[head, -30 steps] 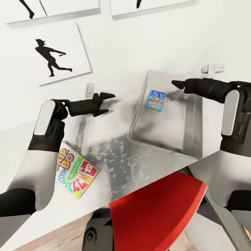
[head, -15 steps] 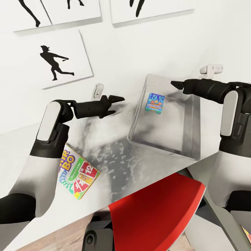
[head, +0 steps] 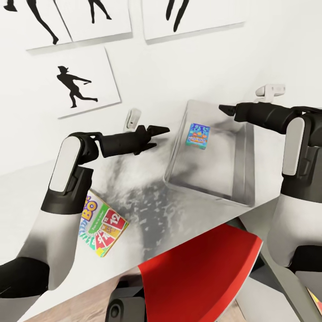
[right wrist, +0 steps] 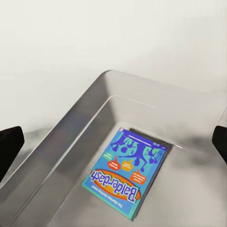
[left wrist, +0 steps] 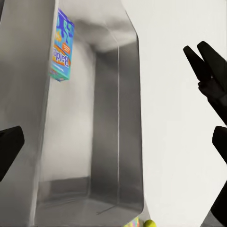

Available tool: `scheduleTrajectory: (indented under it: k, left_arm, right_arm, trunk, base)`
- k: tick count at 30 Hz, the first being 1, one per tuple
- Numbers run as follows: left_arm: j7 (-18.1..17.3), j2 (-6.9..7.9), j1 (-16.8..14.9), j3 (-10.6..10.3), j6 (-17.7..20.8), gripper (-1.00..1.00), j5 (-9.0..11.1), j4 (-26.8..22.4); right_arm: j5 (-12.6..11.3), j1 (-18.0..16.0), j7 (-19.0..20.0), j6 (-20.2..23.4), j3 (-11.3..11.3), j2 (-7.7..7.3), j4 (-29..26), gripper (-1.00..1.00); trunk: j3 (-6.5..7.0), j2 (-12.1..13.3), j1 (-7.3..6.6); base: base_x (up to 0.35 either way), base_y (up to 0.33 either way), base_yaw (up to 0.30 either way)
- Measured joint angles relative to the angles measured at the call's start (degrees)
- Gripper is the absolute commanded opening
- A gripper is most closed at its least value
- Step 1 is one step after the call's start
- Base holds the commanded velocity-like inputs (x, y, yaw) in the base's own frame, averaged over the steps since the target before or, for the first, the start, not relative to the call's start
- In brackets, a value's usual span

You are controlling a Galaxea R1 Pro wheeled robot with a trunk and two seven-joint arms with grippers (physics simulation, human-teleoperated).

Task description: Put all the toys in the child's room - the three board games (two on the bed and one on the table), the two jigsaw puzzles on the table, and the tennis ball on the table - inside the toy box on the table in the child's room.

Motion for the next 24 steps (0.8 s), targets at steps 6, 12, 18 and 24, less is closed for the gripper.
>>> scheduleTrajectory:
  k: [6,12,18,24]
  left_arm:
    - [-0.01,-0.16,3.67,-0.25,-0.01,1.00,-0.18,-3.30]
    - [0.02,-0.31,7.28,-1.16,-0.11,1.00,-0.27,-4.63]
    - [-0.21,-0.36,9.05,-2.16,-0.20,1.00,-0.31,-5.08]
    - [-1.74,-0.46,11.10,-2.84,-0.31,1.00,-0.32,-5.41]
  right_arm:
    - [0.03,0.32,0.00,0.00,0.18,0.01,0.02,1.00]
    - [0.05,0.75,-0.05,0.00,0.30,0.03,0.03,1.00]
    - [0.07,0.91,-0.07,0.00,0.32,0.04,0.02,1.00]
    - [0.10,1.08,-0.09,0.00,0.15,0.00,0.03,1.00]
  trunk:
    - [0.56,0.00,0.00]
    - [1.12,0.00,0.00]
    - [1.69,0.00,0.00]
    - [2.25,0.00,0.00]
  base:
    - [0.000,0.000,0.000]
    - [0.000,0.000,0.000]
    - [0.000,0.000,0.000]
    - [0.000,0.000,0.000]
